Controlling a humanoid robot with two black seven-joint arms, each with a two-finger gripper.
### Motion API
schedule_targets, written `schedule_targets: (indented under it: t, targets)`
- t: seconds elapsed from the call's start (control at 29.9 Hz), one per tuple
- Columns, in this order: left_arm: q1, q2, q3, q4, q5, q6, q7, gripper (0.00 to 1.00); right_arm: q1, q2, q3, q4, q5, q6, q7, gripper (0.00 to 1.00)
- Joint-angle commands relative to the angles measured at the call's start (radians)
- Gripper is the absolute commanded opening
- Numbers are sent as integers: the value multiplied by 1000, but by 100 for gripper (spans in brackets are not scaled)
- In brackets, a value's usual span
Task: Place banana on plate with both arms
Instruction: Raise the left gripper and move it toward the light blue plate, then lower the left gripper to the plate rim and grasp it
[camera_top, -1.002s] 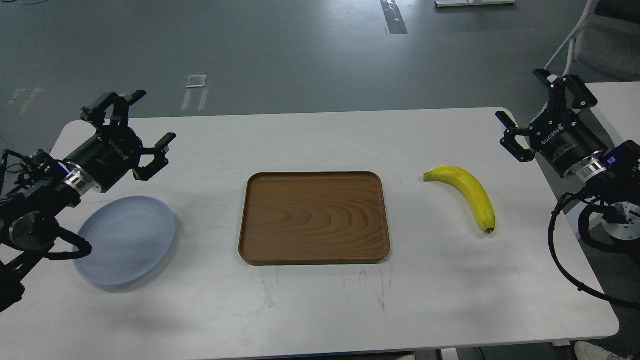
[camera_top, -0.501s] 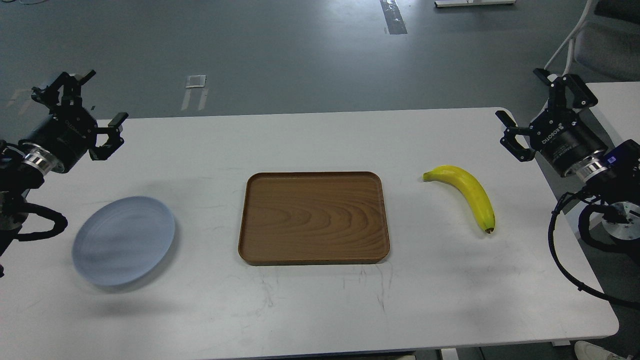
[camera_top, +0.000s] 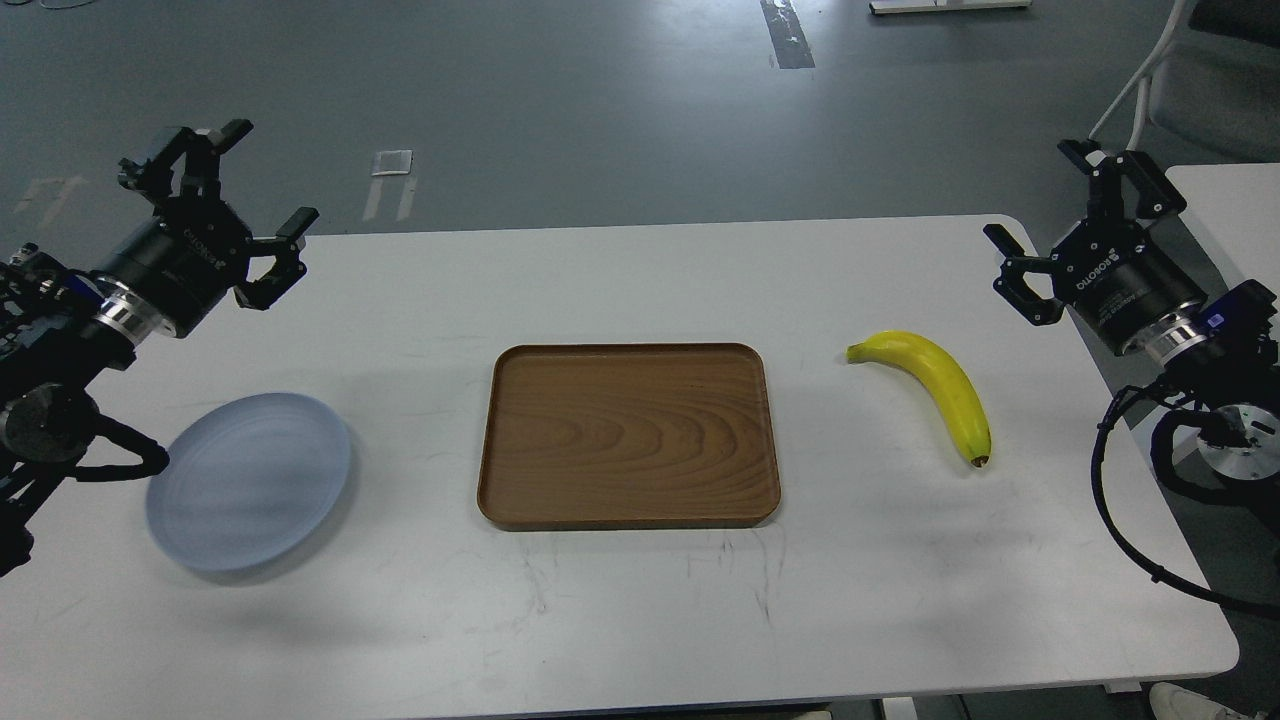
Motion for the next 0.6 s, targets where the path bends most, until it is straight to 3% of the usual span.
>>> schedule_targets:
  t: [0.0,0.27,0.47,0.57]
  targets:
    - [0,0,-2,-3,13,0,-3,98,1,-4,0,2,0,0,0,100]
    - [-20,94,-15,-110,202,0,-6,98,1,-8,2,4,0,0,0,100]
    - [-50,252,-39,-279,527,0,-18,98,5,-8,2,4,-2,0,0,100]
    - [-52,348,-39,-377,732,0,-44,98,5,-7,2,4,-5,0,0,100]
